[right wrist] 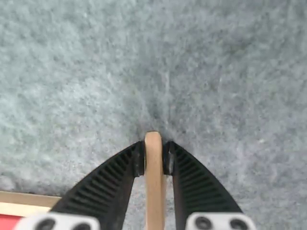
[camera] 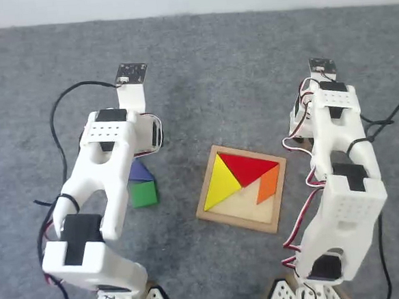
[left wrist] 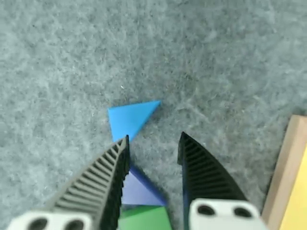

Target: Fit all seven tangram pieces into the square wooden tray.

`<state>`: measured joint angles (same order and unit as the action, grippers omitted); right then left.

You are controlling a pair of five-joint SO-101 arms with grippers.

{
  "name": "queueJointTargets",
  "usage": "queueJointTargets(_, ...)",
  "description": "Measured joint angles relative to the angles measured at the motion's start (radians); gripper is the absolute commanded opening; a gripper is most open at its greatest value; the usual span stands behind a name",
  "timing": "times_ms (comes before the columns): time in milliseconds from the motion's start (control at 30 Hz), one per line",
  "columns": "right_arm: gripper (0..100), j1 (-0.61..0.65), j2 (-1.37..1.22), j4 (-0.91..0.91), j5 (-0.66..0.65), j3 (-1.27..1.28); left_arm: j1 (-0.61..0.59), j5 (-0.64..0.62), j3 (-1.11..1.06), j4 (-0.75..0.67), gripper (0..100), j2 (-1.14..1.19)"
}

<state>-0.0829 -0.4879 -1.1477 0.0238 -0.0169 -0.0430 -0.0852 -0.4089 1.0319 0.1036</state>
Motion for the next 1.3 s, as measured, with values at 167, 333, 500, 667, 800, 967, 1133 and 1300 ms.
queueJointTargets(167, 2.6, -0.002, 0.0, -0.018, 0.0, 0.0, 0.0, 0.0, 0.0, 0.0, 16, 0.0)
queueJointTargets(333, 2.5, -0.002, 0.044, -0.069, 0.041, 0.002, 0.0, 0.0, 0.0, 0.0, 16, 0.0)
queueJointTargets(500, 2.5, 0.002, 0.224, -0.166, 0.075, 0.005, 0.0, -0.002, 0.0, 0.0, 16, 0.0)
queueJointTargets(667, 0.8, 0.078, 0.534, -0.157, 0.084, 0.184, 0.0, -0.002, 0.0, 0.005, 16, 0.0)
queueJointTargets(800, 0.7, 0.226, 0.853, 0.002, 0.084, 0.503, 0.0, -0.002, -0.002, 0.012, 16, -0.002)
queueJointTargets(967, 0.7, 0.393, 1.097, 0.245, 0.084, 0.881, 0.0, 0.0, -0.117, 0.017, 16, -0.13)
queueJointTargets(1133, 0.7, 0.534, 1.079, 0.328, 0.101, 0.924, 0.002, 0.003, -0.305, -0.041, 16, -0.358)
queueJointTargets(1300, 0.7, 0.563, 0.908, 0.408, 0.204, 0.916, 0.002, 0.003, -0.42, -0.126, 16, -0.496)
